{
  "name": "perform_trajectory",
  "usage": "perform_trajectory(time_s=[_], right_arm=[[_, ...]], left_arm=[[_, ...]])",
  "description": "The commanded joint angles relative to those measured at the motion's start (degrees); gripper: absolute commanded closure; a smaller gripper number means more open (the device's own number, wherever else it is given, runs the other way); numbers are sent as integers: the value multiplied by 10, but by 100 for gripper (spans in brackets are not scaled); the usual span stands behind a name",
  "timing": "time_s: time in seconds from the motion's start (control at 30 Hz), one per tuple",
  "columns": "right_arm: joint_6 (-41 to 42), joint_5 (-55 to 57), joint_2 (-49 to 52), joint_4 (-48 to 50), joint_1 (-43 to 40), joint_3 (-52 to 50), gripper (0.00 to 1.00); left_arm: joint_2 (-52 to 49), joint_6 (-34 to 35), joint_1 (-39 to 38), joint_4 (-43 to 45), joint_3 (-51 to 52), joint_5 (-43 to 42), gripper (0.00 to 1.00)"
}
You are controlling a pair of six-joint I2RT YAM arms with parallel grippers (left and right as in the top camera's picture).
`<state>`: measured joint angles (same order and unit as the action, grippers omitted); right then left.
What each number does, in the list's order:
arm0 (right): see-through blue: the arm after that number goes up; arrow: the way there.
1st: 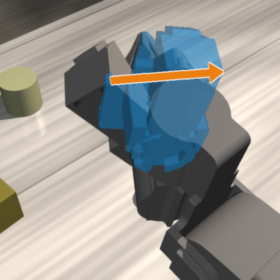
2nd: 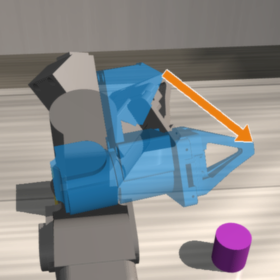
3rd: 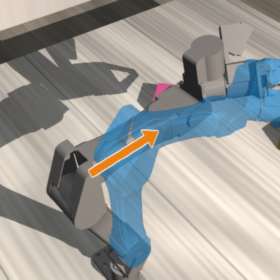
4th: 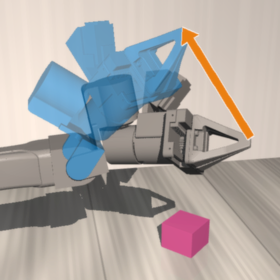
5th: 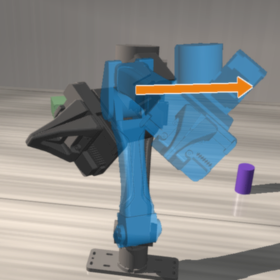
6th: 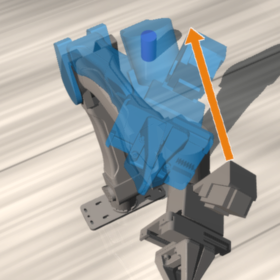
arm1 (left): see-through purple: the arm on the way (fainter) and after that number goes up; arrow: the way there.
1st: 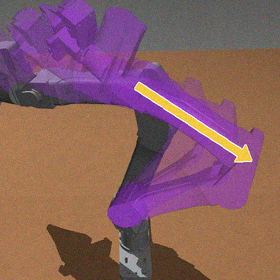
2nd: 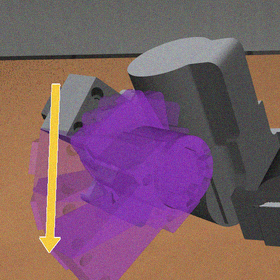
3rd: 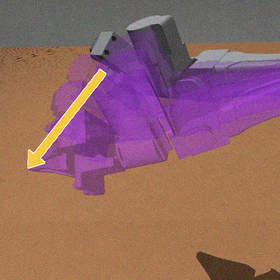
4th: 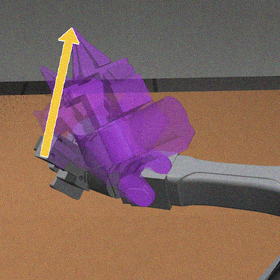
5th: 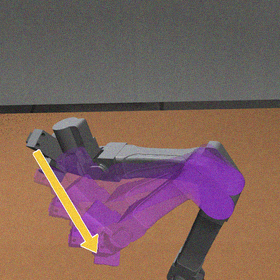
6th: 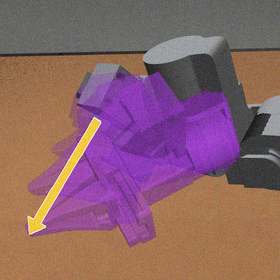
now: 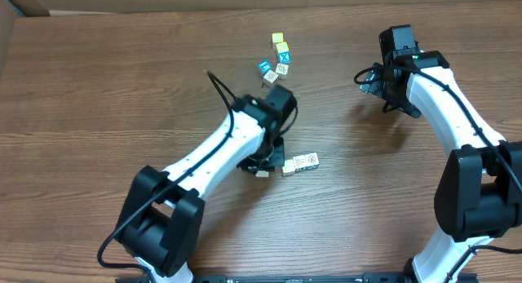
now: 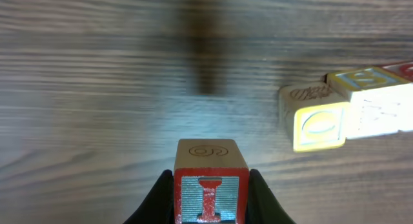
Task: Flip 4 blocks
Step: 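Carry the red I block to the left end of the row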
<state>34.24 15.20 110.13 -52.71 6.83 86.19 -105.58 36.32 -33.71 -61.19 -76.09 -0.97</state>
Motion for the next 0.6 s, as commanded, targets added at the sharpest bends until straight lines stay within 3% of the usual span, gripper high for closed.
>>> perform_trajectory(time_s=[0.0, 0.37, 0.5, 0.57], right_arm=[[-2, 2, -15, 1, 1, 8, 0], [-2, 2, -15, 1, 1, 8, 0], [-2, 2, -15, 1, 1, 8, 0], [-2, 2, -15, 1, 1, 8, 0]], left_arm=[[-6, 45, -3, 36, 29, -3, 89], [-7, 66, -5, 125, 76, -10, 89], [-7, 61, -2, 120, 76, -12, 77], [-7, 61, 3, 120, 76, -16, 63]])
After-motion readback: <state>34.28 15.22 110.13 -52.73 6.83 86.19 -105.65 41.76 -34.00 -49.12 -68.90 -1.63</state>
